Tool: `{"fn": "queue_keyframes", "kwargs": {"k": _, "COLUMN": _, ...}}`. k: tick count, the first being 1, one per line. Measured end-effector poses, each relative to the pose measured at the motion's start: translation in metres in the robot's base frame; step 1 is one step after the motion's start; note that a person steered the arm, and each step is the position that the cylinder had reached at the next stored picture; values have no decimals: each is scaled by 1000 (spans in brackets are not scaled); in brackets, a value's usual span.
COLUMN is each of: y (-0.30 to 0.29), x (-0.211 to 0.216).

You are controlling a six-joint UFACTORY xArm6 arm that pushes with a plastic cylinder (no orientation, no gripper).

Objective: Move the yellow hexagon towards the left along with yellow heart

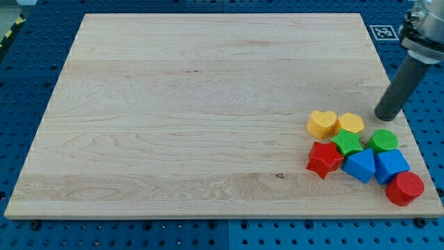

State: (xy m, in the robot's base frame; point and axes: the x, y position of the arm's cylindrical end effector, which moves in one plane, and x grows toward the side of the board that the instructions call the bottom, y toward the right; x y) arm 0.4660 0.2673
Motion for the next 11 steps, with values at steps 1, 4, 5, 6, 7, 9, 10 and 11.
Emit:
{"fn": "queue_keyframes", "kwargs": {"k": 1, "y": -10, "x": 14}}
{"fn": "queue_keyframes", "kwargs": {"k": 4, "y": -38, "x": 29}}
{"fn": "queue_keyframes", "kwargs": {"k": 5, "y": -54, "x": 29}}
{"fn": "queue_keyframes", "kwargs": {"k": 6, "y": -83, "x": 29}}
{"fn": "queue_keyframes", "kwargs": {"k": 7, "y": -115, "x": 20}}
{"fn": "queue_keyframes", "kwargs": {"k": 9, "y": -181, "x": -44}}
{"fn": "queue_keyframes", "kwargs": {"k": 10, "y": -224, "x": -73}}
{"fn": "queue_keyframes", "kwargs": {"k": 11, "y": -293, "x": -81}}
